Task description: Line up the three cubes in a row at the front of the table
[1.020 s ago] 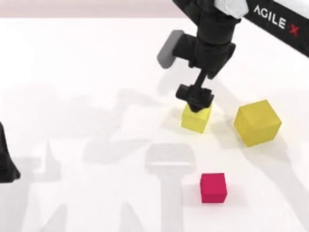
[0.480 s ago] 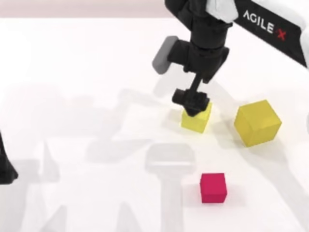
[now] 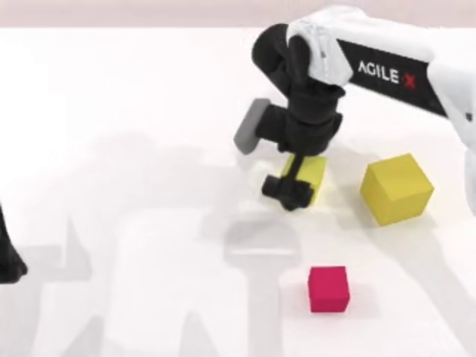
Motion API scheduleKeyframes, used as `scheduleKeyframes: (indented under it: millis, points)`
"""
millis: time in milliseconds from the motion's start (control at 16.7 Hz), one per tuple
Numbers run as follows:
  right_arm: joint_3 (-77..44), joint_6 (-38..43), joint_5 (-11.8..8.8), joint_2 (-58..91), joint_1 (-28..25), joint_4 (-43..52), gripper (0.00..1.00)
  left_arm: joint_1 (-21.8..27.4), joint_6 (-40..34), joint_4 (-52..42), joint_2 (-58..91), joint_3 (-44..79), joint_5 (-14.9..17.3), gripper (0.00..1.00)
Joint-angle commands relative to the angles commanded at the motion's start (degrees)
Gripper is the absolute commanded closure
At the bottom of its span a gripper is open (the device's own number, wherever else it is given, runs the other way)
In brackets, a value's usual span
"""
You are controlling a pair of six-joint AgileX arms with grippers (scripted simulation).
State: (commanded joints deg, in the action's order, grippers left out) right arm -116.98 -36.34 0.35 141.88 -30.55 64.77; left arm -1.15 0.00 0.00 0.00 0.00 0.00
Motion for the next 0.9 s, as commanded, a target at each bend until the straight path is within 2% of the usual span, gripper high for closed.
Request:
scheduleKeyframes:
  millis: [360,900]
  points:
    - [2.0,0.0,0.0,0.4,0.0,-2.0,0.00,0.0,0.0,0.0,0.0,0.0,0.0,0.00]
    - [2.0,0.0,0.0,0.4,0.0,-2.0,0.68,0.0,0.0,0.0,0.0,0.0,0.0,0.00]
